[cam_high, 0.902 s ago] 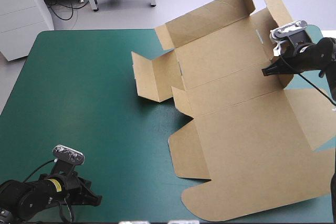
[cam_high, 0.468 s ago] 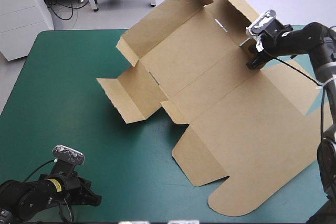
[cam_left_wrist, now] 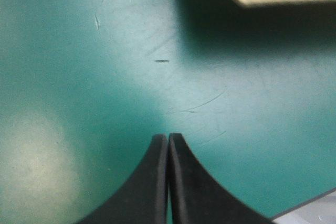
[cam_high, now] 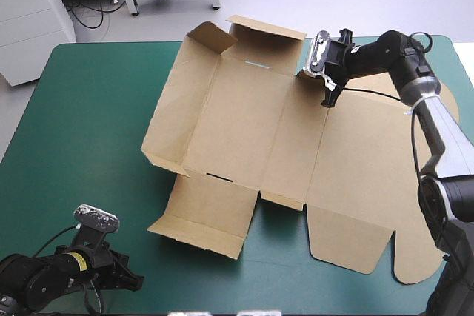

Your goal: Fold the box

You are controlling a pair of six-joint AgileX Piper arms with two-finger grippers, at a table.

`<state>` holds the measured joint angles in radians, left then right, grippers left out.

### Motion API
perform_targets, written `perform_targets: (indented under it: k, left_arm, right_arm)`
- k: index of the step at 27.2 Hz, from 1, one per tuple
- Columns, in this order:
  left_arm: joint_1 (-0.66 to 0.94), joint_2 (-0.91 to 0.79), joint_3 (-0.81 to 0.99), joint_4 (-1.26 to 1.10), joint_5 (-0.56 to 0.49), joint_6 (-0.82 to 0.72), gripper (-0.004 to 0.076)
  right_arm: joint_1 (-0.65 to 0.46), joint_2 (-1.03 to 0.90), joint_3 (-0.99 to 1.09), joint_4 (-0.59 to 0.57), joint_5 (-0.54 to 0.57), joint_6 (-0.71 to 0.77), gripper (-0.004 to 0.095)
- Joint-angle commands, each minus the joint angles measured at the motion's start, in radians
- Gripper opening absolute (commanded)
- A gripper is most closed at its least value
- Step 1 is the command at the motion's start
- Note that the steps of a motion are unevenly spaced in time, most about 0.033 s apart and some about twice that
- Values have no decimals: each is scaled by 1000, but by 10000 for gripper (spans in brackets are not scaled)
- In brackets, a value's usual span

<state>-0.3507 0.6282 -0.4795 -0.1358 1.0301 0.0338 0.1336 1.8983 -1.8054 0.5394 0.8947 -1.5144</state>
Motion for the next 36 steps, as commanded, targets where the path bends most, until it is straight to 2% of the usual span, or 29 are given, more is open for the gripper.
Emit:
perform_targets:
  k: [1,16,27,29,30,31,32,33,34,36]
  left_arm:
    - [-2,4,-32,-15,-36,-6,-32]
    - [-2,4,-32,-13,-33,-6,-32]
    - [-2,4,-32,-11,-32,-6,-32]
    - [-2,4,-32,-11,-32,-6,-32]
    - [-2,4,-32,-11,-32,-6,-32]
    - [-2,4,-32,-11,-32,-6,-32]
    - [-2,4,-32,-11,-32,-6,-32]
    - [-2,4,-32,-11,-32,-6,-32]
    - [-2,4,-32,-11,-32,-6,-32]
    - [-2,4,-32,-11,-32,-6,-32]
  right_arm:
    - [26,-41,-38,99,-59,-84,-24]
    - [120,29,-38,132,-30,-322,-24]
    - [120,68,-36,152,39,-321,-20]
    - [120,68,-36,150,54,-321,5]
    - [120,68,-36,150,56,-315,41]
    - [120,68,-36,150,56,-313,150]
    - [120,68,-36,154,45,-313,333]
    - [120,68,-36,164,37,-313,415]
    - [120,68,-36,187,5,-295,611]
    - [120,66,-36,197,-26,-271,755]
